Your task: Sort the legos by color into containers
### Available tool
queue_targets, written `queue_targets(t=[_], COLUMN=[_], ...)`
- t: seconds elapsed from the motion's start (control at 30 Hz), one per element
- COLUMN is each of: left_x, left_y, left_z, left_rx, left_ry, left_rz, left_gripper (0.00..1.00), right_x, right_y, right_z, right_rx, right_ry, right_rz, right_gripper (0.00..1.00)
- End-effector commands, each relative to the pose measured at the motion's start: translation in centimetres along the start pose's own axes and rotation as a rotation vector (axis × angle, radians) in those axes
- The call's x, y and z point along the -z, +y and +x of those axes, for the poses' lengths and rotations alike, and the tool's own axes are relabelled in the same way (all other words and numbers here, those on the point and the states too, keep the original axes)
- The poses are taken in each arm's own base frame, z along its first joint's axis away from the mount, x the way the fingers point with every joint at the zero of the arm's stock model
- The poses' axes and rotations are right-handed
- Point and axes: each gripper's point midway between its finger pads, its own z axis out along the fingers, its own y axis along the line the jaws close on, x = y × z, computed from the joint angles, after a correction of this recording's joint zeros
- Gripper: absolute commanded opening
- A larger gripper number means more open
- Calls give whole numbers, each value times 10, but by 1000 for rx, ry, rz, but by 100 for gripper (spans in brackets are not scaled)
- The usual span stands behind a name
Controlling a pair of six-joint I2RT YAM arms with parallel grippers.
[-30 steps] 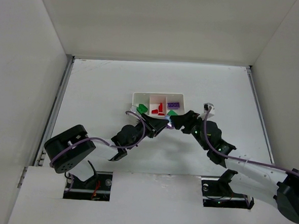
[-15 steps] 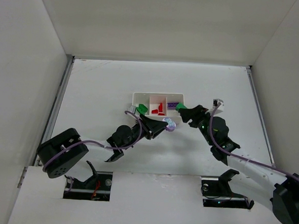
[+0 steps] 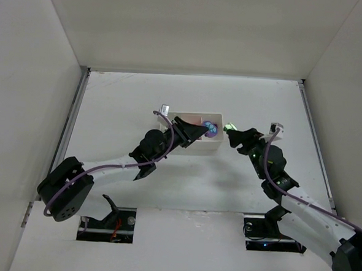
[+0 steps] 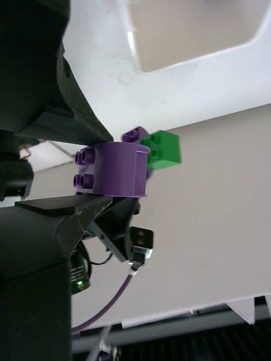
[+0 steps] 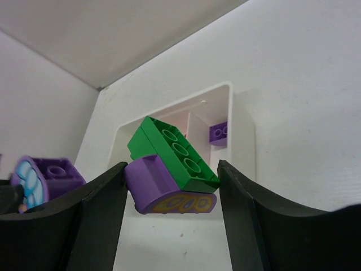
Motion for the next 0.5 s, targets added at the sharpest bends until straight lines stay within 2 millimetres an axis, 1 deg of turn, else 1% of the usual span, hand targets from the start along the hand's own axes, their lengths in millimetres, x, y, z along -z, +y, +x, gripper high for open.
queue_targets(t=[0.0, 0.13, 0.23, 0.37, 0.47], left_x=[-20, -41, -50, -59, -68], left_y=[-5, 12, 24, 34, 45], left_z=[-11, -16, -14, -15, -14], left_rx=[-238, -384, -450, -492, -501], left_ry=[19, 46, 62, 65, 80], left_rz=[-65, -183, -244, -282, -312], left_gripper=[9, 10, 10, 10, 10], right_x=[5, 10, 11, 12, 13], right_y=[-21, -31, -35, -42, -48], right_z=[-11, -11, -12, -11, -11], right_rx=[28, 30, 28, 25, 23], right_ry=[-53, -62, -70, -72, -81], right_rz=[83, 108, 117, 134, 159], right_gripper=[55, 55, 55, 55, 55])
